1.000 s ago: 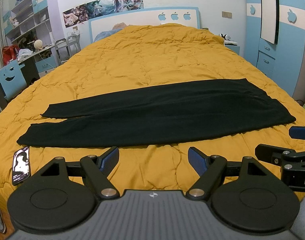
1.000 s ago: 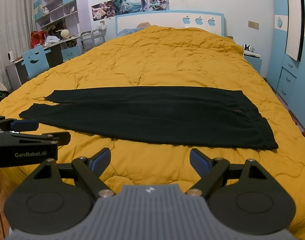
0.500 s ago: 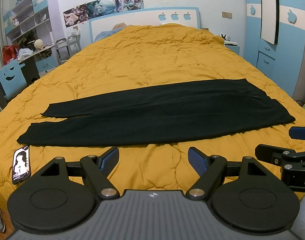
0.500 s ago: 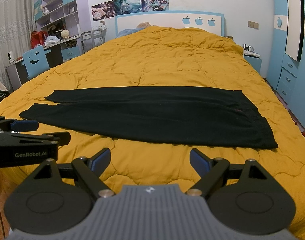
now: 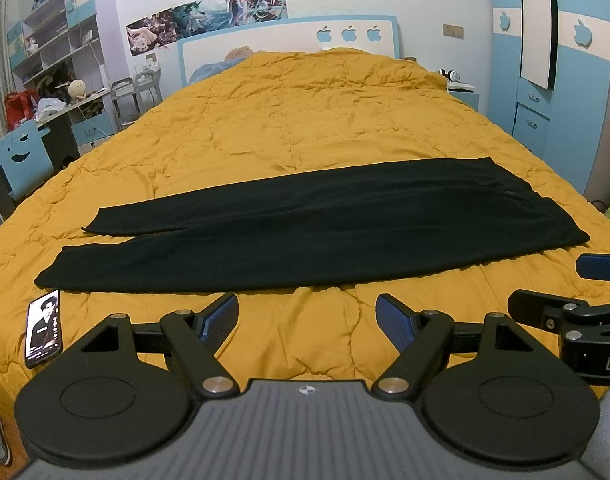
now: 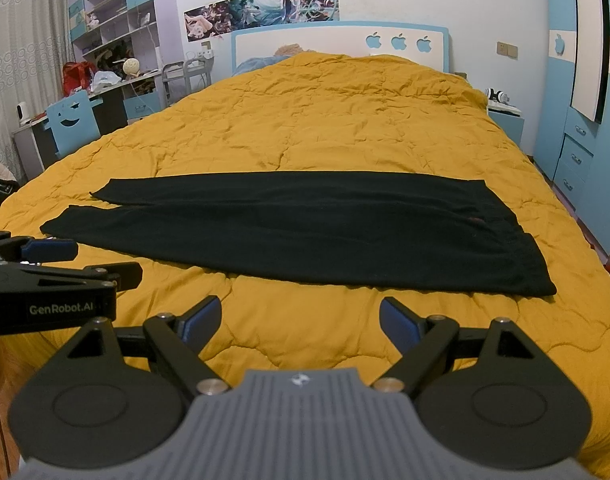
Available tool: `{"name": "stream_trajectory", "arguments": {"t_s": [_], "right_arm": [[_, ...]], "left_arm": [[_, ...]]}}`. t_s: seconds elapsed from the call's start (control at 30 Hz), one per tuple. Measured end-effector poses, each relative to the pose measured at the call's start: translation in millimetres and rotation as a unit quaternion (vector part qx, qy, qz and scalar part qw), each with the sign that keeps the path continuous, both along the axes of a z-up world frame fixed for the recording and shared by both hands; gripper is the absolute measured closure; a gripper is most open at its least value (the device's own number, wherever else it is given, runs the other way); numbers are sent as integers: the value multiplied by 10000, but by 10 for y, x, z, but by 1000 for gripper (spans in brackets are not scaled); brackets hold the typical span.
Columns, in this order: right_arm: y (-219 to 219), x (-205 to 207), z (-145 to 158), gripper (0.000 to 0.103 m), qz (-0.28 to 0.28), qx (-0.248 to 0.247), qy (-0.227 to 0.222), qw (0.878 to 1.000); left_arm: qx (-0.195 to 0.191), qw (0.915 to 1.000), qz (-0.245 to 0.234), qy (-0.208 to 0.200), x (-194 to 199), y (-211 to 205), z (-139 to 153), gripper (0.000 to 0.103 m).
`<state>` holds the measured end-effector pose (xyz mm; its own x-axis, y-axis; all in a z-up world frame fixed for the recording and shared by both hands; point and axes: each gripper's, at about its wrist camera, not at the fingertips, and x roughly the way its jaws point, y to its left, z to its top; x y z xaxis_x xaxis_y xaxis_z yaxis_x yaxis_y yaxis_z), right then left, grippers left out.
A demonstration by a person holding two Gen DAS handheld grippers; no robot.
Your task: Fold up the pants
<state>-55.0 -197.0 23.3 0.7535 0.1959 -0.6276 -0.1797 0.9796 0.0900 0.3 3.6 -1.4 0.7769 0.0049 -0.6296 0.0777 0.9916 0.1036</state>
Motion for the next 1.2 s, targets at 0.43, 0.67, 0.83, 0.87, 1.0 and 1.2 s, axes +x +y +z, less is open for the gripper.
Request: {"name": "stream_trajectory", "arguments": {"t_s": [0.43, 0.67, 0.83, 0.87, 1.0, 1.2], "right_arm": [[-15, 1, -35, 21, 5, 1, 0, 10000], [-9, -6, -35, 21, 9, 5, 4, 10000], [-19, -16, -69, 21, 11, 14, 27, 10000], [-18, -20, -69, 21, 8, 18, 36, 10000], [-24, -24, -99, 21, -6, 18, 65, 10000], [-184, 132, -148, 21, -18, 97, 52, 9999]], "left_arm": [[-5, 10000, 3, 2, 8, 51, -16, 11], [-1, 10000, 2, 2, 14, 78, -28, 11], [0, 10000, 2, 35, 8, 116, -8, 11], [-5, 10000, 2, 44, 20, 128, -29, 11], [9, 9999, -27, 104, 43, 131, -54, 11], [136, 9998, -88, 114, 202, 198, -170, 14]]}}
